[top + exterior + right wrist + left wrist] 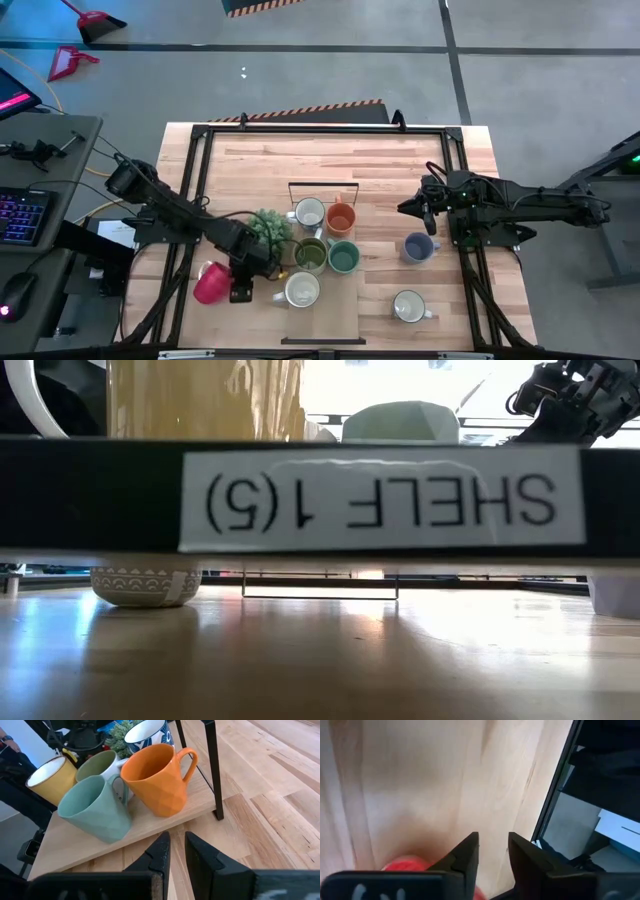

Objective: Place coffee mugs
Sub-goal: Adjust the red mug on the table

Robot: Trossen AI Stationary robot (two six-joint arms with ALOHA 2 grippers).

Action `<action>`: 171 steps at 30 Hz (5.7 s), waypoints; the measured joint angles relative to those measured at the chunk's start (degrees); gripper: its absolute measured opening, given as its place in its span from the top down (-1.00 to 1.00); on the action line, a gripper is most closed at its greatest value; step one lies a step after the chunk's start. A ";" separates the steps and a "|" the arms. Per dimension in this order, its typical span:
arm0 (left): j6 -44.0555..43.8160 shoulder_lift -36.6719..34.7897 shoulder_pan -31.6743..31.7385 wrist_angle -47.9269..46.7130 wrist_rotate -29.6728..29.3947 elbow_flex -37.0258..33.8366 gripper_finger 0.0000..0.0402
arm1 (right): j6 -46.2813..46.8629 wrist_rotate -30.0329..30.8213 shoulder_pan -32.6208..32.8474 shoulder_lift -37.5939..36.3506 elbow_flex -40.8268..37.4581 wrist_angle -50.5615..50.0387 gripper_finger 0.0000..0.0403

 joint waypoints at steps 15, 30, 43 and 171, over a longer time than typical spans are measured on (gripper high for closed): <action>-1.35 -11.64 1.21 -11.70 -0.42 0.13 0.38 | 0.03 -0.20 0.01 0.02 0.00 -0.09 0.79; 11.06 -15.21 8.38 -29.41 -2.80 0.09 0.19 | 1.73 -0.17 0.03 0.02 0.00 0.24 0.79; 16.48 -15.21 12.91 -30.72 0.92 -5.26 0.17 | 1.91 -0.15 0.03 0.02 0.00 0.22 0.79; -24.32 4.83 -23.10 -11.82 -37.76 24.59 0.97 | 1.35 -0.20 0.01 0.00 0.00 -0.05 0.79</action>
